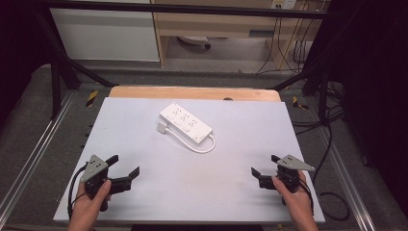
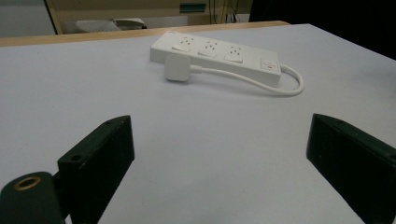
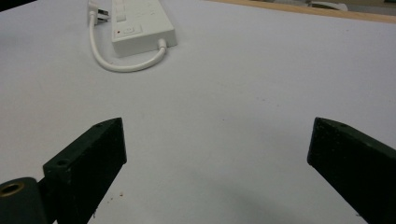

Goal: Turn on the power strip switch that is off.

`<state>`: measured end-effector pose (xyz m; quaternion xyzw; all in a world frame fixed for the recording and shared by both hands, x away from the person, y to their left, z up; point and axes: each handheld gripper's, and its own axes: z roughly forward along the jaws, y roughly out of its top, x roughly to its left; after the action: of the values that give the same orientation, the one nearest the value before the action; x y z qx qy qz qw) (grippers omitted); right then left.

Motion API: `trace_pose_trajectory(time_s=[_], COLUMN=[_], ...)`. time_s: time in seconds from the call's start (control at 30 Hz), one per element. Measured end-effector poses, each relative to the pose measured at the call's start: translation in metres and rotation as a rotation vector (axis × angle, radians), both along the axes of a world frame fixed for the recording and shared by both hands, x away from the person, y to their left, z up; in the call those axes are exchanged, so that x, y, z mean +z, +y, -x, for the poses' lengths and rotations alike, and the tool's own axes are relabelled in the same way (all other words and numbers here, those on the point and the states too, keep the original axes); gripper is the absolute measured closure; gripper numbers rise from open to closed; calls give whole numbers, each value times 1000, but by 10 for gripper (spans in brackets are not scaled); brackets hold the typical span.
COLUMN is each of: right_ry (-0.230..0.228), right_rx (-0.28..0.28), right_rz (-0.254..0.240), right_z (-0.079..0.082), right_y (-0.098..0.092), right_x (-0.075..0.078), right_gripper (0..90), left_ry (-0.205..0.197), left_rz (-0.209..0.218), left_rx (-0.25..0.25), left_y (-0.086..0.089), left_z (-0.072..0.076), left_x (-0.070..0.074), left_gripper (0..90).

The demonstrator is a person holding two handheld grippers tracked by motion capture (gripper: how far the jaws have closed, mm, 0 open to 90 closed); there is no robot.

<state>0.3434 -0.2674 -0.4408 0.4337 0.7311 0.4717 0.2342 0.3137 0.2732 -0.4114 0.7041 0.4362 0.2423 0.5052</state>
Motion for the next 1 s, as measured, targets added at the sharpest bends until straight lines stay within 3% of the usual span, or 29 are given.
trace_pose_trajectory(time_s=[0.5,0.77,1.0], right_ry=[-4,-3,-6], right_rx=[2,6,4], right_rz=[-8,-4,-8], right_z=[-1,-2,-2], right_y=[2,4,4], right_x=[1,1,1], right_gripper=[37,32,32], left_ry=[-8,-34,-42], left_rz=[22,56,50], left_rx=[-11,-46,-64], left_y=[0,-6,-11], left_z=[1,4,6], left_x=[3,8,9], left_gripper=[81,81,74])
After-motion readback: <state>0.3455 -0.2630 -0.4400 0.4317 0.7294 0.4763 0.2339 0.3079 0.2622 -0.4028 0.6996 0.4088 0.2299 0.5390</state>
